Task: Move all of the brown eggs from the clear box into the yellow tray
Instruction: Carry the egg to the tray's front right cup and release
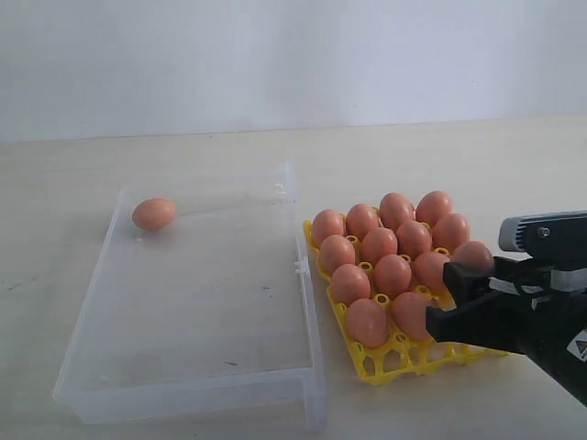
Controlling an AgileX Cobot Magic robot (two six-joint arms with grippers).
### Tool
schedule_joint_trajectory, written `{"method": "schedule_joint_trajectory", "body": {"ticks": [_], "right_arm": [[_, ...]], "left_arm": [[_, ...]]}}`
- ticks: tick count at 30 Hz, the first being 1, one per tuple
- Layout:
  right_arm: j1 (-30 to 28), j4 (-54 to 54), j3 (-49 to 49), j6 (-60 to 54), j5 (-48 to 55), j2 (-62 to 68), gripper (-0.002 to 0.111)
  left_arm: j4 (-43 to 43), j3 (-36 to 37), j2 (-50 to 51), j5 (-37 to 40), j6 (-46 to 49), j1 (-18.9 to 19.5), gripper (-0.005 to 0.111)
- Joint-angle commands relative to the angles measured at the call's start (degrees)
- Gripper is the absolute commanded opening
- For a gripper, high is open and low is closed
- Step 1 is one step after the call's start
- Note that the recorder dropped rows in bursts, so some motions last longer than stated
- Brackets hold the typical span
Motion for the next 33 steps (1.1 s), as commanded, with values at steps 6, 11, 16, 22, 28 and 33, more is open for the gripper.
{"method": "schedule_joint_trajectory", "body": {"ticks": [6, 11, 16, 22, 28, 33], "right_arm": [[-0.37, -0.47, 0.11, 6.41, -5.12, 6.04, 0.000], [-0.37, -1.17, 0.11, 6.75, -5.41, 8.35, 0.000], [-0.37, -1.17, -0.26, 7.43, -5.69, 10.26, 0.000], [-0.37, -1.81, -2.10, 7.55, -5.37, 12.32, 0.000], [-0.37, -0.64, -2.88, 7.67, -5.34, 13.94, 0.000], [-0.37, 1.15, -2.88, 7.67, -5.34, 13.94, 0.000]], "left_arm": [[-0.44, -0.23, -0.35, -0.49, -0.28, 0.10, 0.000], [-0.44, -0.23, -0.35, -0.49, -0.28, 0.10, 0.000], [-0.44, -0.23, -0.35, -0.49, -0.28, 0.10, 0.000], [-0.44, -0.23, -0.35, -0.49, -0.28, 0.10, 0.000], [-0.44, -0.23, -0.35, -0.49, -0.28, 0.10, 0.000], [-0.44, -0.23, -0.35, -0.49, -0.28, 0.10, 0.000]]}}
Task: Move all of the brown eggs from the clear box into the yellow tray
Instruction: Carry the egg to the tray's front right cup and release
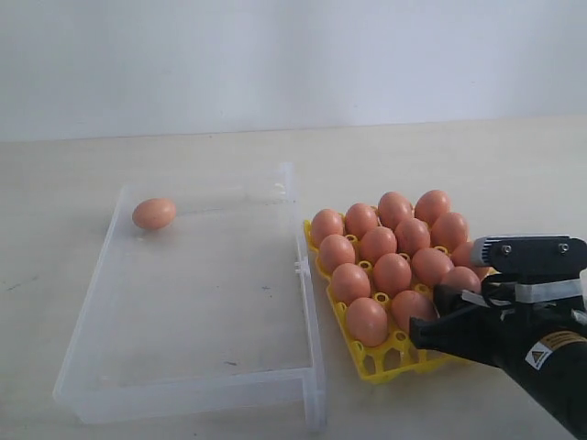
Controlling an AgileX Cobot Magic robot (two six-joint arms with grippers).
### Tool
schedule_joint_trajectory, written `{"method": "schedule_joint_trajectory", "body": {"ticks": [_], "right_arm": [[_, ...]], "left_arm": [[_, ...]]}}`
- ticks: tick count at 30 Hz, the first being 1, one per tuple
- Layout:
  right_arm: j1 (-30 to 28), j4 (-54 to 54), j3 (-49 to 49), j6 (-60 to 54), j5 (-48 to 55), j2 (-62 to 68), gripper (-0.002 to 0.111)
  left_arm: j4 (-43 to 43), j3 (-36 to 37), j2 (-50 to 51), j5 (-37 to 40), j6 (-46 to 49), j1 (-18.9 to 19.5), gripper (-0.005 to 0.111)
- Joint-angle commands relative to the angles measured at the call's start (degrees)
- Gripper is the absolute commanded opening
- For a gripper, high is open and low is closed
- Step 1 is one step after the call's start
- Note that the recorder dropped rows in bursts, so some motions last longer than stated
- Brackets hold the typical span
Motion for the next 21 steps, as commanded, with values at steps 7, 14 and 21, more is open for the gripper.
{"method": "schedule_joint_trajectory", "body": {"ticks": [7, 14, 21], "right_arm": [[-0.37, 0.69, -0.48, 0.15, 0.45, 0.22, 0.019], [-0.37, 0.69, -0.48, 1.57, 1.29, 0.22, 0.060], [-0.37, 2.36, -0.34, -3.90, 1.37, -7.64, 0.060]], "left_arm": [[-0.44, -0.23, -0.35, -0.49, -0.28, 0.10, 0.000], [-0.44, -0.23, -0.35, -0.49, -0.28, 0.10, 0.000], [-0.44, -0.23, -0.35, -0.49, -0.28, 0.10, 0.000]]}}
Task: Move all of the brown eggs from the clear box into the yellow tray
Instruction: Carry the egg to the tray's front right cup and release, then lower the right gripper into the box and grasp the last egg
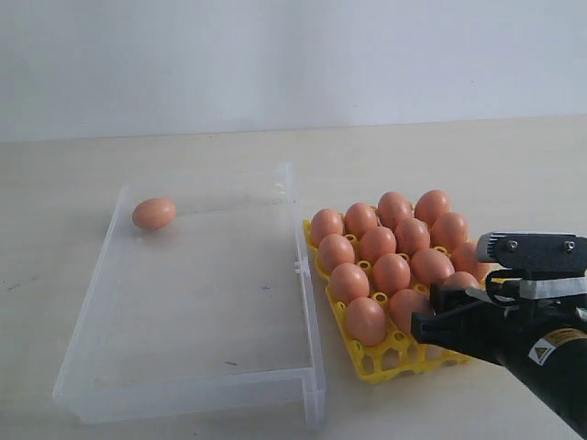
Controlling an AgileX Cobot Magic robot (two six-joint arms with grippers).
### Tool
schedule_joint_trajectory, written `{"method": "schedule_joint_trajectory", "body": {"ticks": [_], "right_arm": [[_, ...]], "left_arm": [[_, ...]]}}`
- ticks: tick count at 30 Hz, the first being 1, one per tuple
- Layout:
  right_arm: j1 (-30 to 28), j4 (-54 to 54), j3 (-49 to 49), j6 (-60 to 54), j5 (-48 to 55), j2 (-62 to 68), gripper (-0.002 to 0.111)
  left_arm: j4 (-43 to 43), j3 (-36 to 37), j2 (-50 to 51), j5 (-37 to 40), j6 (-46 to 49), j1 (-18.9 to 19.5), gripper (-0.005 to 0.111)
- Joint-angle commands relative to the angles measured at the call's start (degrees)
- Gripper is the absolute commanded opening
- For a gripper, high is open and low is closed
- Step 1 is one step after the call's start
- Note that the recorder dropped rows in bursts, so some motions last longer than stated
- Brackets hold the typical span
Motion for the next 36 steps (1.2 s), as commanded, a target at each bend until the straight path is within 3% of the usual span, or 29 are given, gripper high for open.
{"method": "schedule_joint_trajectory", "body": {"ticks": [1, 6, 10, 17, 20, 23, 27, 33, 36], "right_arm": [[-0.32, 1.39, -0.11, -5.13, -0.16, -7.77, 0.058], [-0.32, 3.22, -0.98, -15.00, 3.25, -20.36, 0.028], [-0.32, 2.97, -4.96, -24.18, 13.60, -27.43, 0.000], [-0.32, -2.26, -24.05, -26.58, 43.92, -20.29, 0.000], [-0.21, -4.00, -33.90, -25.35, 50.71, -11.52, 0.000], [-0.21, -9.89, -43.01, -16.56, 53.45, -2.73, 0.000], [-0.21, -11.44, -54.94, -3.94, 54.76, 8.13, 0.017], [2.37, -12.37, -71.36, 14.35, 59.64, 23.46, 0.066], [3.88, -18.95, -78.66, 19.61, 65.41, 28.57, 0.068]], "left_arm": [[-0.44, -0.23, -0.35, -0.49, -0.28, 0.10, 0.000], [-0.44, -0.23, -0.35, -0.49, -0.28, 0.10, 0.000], [-0.44, -0.23, -0.35, -0.49, -0.28, 0.10, 0.000], [-0.44, -0.23, -0.35, -0.49, -0.28, 0.10, 0.000], [-0.44, -0.23, -0.35, -0.49, -0.28, 0.10, 0.000], [-0.44, -0.23, -0.35, -0.49, -0.28, 0.10, 0.000], [-0.44, -0.23, -0.35, -0.49, -0.28, 0.10, 0.000], [-0.44, -0.23, -0.35, -0.49, -0.28, 0.10, 0.000], [-0.44, -0.23, -0.35, -0.49, -0.28, 0.10, 0.000]]}}
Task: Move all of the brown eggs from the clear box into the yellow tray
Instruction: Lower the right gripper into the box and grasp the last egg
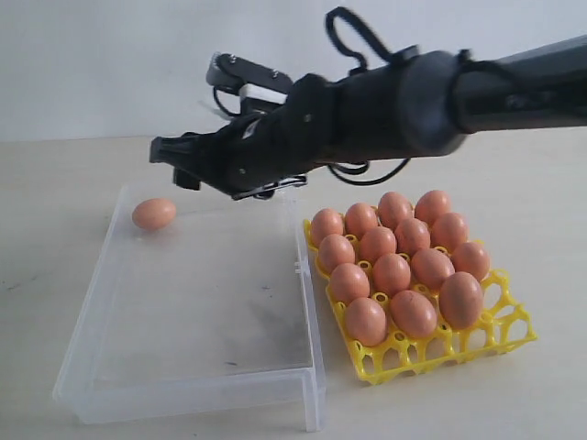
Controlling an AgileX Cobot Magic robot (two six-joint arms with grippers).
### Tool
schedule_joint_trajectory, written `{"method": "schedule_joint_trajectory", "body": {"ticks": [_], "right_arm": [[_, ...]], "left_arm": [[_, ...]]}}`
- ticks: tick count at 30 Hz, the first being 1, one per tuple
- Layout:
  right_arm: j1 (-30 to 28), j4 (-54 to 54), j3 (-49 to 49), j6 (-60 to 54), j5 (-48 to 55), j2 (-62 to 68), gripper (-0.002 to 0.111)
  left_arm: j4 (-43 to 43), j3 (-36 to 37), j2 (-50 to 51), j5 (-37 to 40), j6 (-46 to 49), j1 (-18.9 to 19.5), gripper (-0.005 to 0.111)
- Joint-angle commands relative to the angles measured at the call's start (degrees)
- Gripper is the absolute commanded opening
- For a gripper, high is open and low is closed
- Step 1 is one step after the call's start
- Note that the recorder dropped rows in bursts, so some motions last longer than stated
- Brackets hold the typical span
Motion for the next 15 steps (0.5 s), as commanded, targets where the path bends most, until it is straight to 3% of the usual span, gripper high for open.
{"method": "schedule_joint_trajectory", "body": {"ticks": [1, 4, 9, 15], "right_arm": [[2.25, -7.76, -10.72, 9.14, 8.45, 7.27, 0.068], [2.68, -7.90, -15.67, 20.18, 10.41, 11.43, 0.068], [2.68, -9.90, -19.75, 43.54, 4.89, 15.51, 0.068], [2.68, -15.89, -23.44, 57.14, 2.69, 18.99, 0.068]], "left_arm": [[-0.44, -0.23, -0.35, -0.49, -0.28, 0.10, 0.000], [-0.44, -0.23, -0.35, -0.49, -0.28, 0.10, 0.000], [-0.44, -0.23, -0.35, -0.49, -0.28, 0.10, 0.000], [-0.44, -0.23, -0.35, -0.49, -0.28, 0.10, 0.000]]}}
